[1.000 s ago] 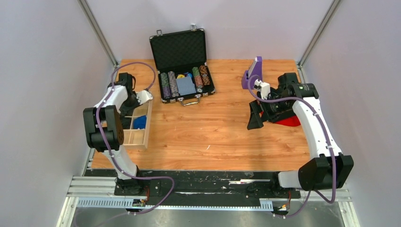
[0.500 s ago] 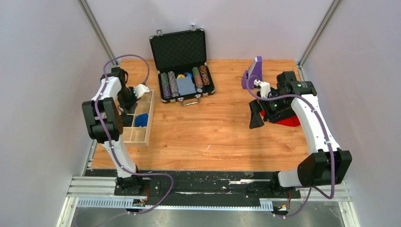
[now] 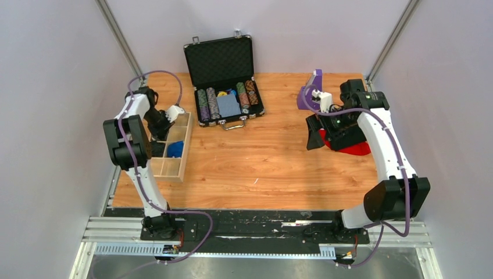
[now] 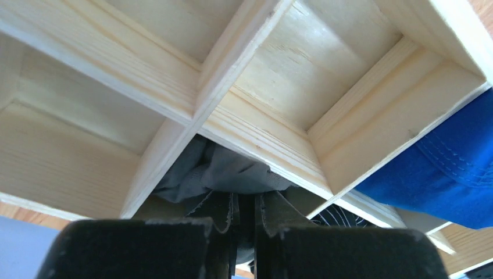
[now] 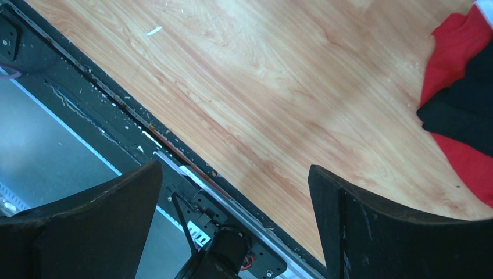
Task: Roll the underwear
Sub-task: Place the underwear in the storage box.
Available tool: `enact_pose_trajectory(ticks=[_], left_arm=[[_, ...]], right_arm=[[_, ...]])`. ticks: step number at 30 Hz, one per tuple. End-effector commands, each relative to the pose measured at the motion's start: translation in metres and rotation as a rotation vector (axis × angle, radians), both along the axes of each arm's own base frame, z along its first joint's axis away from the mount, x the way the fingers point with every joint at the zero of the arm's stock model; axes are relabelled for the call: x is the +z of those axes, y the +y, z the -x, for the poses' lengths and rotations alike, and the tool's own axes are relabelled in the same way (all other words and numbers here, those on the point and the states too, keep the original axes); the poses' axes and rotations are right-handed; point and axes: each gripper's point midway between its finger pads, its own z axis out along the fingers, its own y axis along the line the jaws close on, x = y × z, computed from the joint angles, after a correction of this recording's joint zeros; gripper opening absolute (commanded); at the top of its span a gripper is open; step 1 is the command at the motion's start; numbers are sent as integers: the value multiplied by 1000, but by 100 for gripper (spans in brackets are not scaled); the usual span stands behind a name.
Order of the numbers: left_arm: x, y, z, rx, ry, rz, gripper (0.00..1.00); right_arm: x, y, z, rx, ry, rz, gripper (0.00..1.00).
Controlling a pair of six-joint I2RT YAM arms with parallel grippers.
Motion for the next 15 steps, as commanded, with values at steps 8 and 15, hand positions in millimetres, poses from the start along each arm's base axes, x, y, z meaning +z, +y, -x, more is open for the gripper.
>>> enact_pose_trajectory(ticks=[8, 15], left_arm=[[-24, -46, 58, 267, 364, 359, 15], [39, -34, 34, 274, -37, 248, 47]], right_arm=[[35, 15, -27, 17, -142, -11, 100], [37, 23, -27, 20, -157, -59, 100]])
